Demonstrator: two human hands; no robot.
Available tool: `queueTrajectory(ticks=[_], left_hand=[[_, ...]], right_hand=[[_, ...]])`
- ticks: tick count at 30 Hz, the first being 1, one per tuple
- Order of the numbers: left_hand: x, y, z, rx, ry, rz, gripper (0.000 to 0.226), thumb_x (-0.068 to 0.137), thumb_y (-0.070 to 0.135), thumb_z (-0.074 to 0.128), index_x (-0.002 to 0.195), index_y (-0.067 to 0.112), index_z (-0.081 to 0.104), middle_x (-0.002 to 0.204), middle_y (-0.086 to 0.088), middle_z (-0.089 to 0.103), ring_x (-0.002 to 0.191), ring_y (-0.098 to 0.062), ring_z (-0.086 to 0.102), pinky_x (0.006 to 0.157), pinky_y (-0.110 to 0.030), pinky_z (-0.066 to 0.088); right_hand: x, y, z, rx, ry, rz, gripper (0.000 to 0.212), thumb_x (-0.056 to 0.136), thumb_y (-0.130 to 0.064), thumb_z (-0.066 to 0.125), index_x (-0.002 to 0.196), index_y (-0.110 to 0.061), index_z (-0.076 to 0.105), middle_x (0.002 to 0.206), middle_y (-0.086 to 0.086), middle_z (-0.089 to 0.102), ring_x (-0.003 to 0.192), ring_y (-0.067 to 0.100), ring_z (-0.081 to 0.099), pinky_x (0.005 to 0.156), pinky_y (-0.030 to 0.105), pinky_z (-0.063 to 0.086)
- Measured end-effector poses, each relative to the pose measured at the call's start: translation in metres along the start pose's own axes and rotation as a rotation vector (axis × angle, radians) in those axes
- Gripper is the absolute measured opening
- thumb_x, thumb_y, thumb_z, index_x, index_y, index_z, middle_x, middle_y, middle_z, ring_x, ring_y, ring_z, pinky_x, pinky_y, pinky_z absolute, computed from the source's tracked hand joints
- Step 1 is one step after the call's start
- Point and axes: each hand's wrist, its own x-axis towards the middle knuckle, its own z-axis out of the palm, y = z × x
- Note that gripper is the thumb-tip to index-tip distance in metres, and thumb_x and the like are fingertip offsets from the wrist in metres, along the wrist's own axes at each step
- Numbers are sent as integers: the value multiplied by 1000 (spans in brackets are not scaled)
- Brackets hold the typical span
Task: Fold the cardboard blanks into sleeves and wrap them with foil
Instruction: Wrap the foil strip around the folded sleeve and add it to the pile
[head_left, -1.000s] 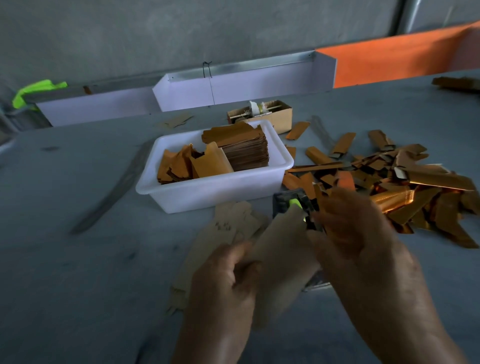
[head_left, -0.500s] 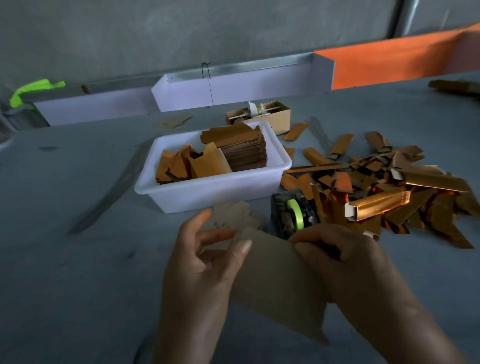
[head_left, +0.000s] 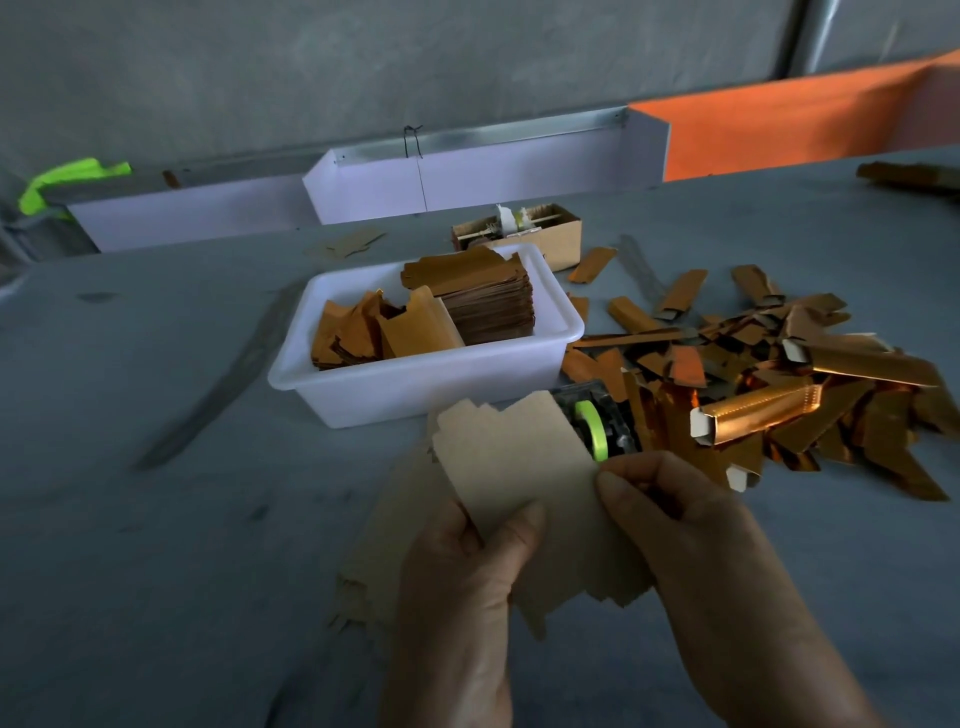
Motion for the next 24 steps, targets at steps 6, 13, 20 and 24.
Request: queueTrajectory(ticks=[6, 13, 20, 24], left_hand=[[-2, 7, -6, 148, 45, 95, 19, 74, 9, 72, 88, 22, 74, 80, -9, 75, 72, -23, 71, 61, -31, 54], [-4, 9, -8, 254, 47, 111, 24, 66, 21, 79, 89, 27, 73, 79, -5, 75, 73, -22, 72, 62, -32, 56], [-3, 8, -5, 340, 68, 174, 21, 75, 9, 76, 79, 30, 73, 68, -4, 72, 57, -12, 66, 48, -25, 50], [-6, 14, -6, 199, -44, 91, 7, 75, 10, 71, 72, 16, 73, 50, -7, 59, 37, -12, 52, 34, -19, 38]], right_hand=[[-1, 3, -1, -103, -47, -94, 4, 80, -25, 65, 77, -27, 64, 73, -15, 65, 70, 2, 59, 58, 18, 44], [-3, 4, -4, -227, -24, -242, 10, 76, -26, 69, 76, -31, 61, 76, -16, 64, 68, 2, 59, 54, 14, 46], [-18, -1, 12, -482, -69, -688, 29, 76, -20, 70, 92, -35, 51, 65, -21, 52, 72, -8, 58, 55, -2, 40], [-21, -4, 16, -286, -212, -533, 12, 87, -34, 55, 95, -41, 49, 70, -10, 65, 62, -1, 65, 54, 11, 50]])
